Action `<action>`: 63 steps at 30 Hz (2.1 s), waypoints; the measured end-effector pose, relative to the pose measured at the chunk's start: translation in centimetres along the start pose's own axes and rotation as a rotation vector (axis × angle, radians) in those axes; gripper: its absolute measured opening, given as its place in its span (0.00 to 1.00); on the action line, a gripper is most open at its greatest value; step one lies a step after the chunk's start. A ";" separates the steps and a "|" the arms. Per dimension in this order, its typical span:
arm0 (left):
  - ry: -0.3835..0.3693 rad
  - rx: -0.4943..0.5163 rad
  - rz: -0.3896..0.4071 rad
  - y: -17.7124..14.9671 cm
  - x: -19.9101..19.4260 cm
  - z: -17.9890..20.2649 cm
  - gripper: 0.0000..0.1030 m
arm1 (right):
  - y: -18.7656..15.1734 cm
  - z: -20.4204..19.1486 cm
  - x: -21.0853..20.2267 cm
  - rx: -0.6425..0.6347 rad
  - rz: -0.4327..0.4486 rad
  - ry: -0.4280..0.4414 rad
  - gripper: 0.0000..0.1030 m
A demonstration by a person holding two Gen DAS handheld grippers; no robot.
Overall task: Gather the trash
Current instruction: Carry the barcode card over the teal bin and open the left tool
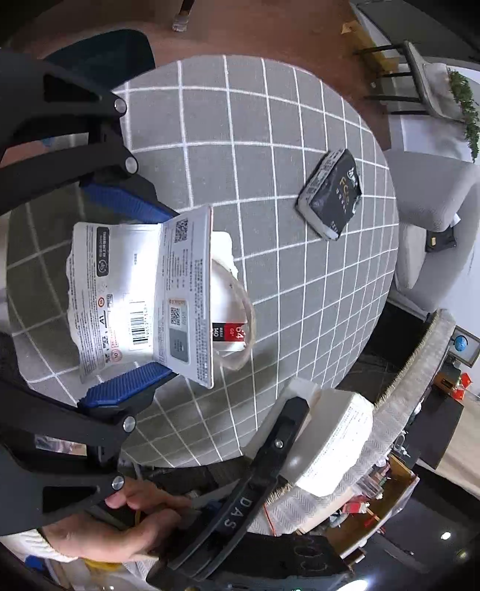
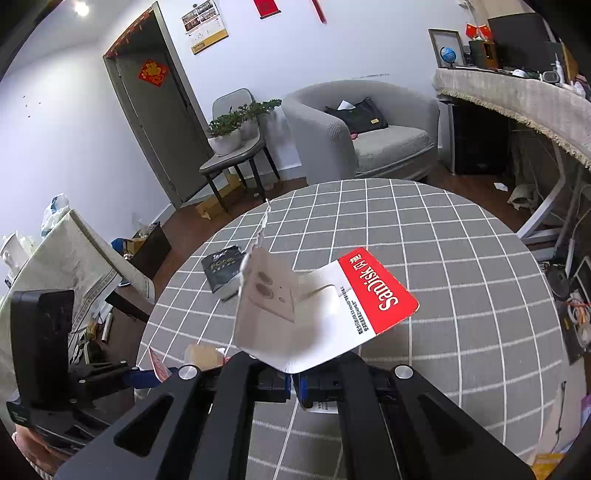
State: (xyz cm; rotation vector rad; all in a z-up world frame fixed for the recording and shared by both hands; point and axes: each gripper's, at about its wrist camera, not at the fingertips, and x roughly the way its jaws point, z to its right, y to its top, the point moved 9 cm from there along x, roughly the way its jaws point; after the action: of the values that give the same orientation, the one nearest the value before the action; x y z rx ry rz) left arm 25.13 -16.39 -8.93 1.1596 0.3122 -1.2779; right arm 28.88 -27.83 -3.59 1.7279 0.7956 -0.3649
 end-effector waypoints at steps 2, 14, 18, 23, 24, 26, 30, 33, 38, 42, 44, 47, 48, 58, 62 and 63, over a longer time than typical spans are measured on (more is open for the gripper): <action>-0.043 -0.006 0.003 -0.6 -0.6 0.5 0.75 | -0.4 -0.1 -0.3 0.007 0.002 -0.003 0.03; -0.305 -0.208 0.040 -2.8 -3.0 -2.3 0.75 | -2.1 -0.5 -2.0 0.012 0.021 -0.046 0.03; -0.436 -0.238 0.065 -3.1 -5.0 -2.0 0.75 | -2.5 -0.8 -2.1 0.012 0.024 -0.053 0.03; -0.488 -0.300 0.078 -3.8 -5.2 -3.1 0.75 | -2.6 -1.6 -2.3 0.008 0.038 -0.060 0.03; -0.534 -0.325 0.080 -3.9 -4.9 -2.8 0.75 | -2.6 -1.7 -2.3 0.007 0.040 -0.061 0.03; -0.562 -0.347 0.070 -4.2 -4.4 -2.9 0.75 | -2.6 -2.0 -2.2 0.004 0.041 -0.066 0.03; -0.501 -0.302 0.093 -4.2 -4.4 -3.1 0.75 | -2.9 -2.7 -2.0 -0.004 0.038 -0.066 0.03; -0.538 -0.328 0.117 -4.3 -5.2 -3.7 0.75 | -3.0 -3.3 -1.8 -0.012 0.036 -0.064 0.03; -0.550 -0.334 0.160 -3.3 -6.5 -4.9 0.75 | -3.2 -4.9 -1.7 -0.024 0.042 -0.050 0.03; -0.565 -0.322 0.209 -3.1 -8.9 -5.8 0.75 | -3.0 -7.1 -1.5 -0.037 0.055 -0.025 0.03; -0.563 -0.319 0.233 -3.2 -10.3 -6.6 0.75 | -3.1 -8.2 -1.3 -0.045 0.062 -0.013 0.03; -0.555 -0.327 0.265 -3.8 -12.2 -8.1 0.75 | -3.1 -10.0 -1.1 -0.070 0.066 -0.001 0.03; -0.553 -0.328 0.274 -3.8 -12.6 -8.2 0.75 | -3.2 -10.5 -1.0 -0.077 0.065 0.003 0.03; -0.434 -0.363 0.309 -5.7 -15.7 -13.0 0.75 | -3.8 -15.4 -1.6 -0.146 0.100 0.039 0.03; -0.355 -0.399 0.289 -7.1 -15.4 -16.0 0.75 | -4.5 -17.4 -1.7 -0.173 0.094 0.062 0.03; -0.336 -0.406 0.283 -7.4 -15.3 -16.7 0.75 | -4.6 -17.8 -1.6 -0.177 0.091 0.069 0.03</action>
State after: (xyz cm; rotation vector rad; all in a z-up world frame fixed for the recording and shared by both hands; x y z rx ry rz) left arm 20.23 6.92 -8.71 0.6063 0.1411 -1.0733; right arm 21.83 -11.03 -0.45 1.6109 0.7727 -0.1687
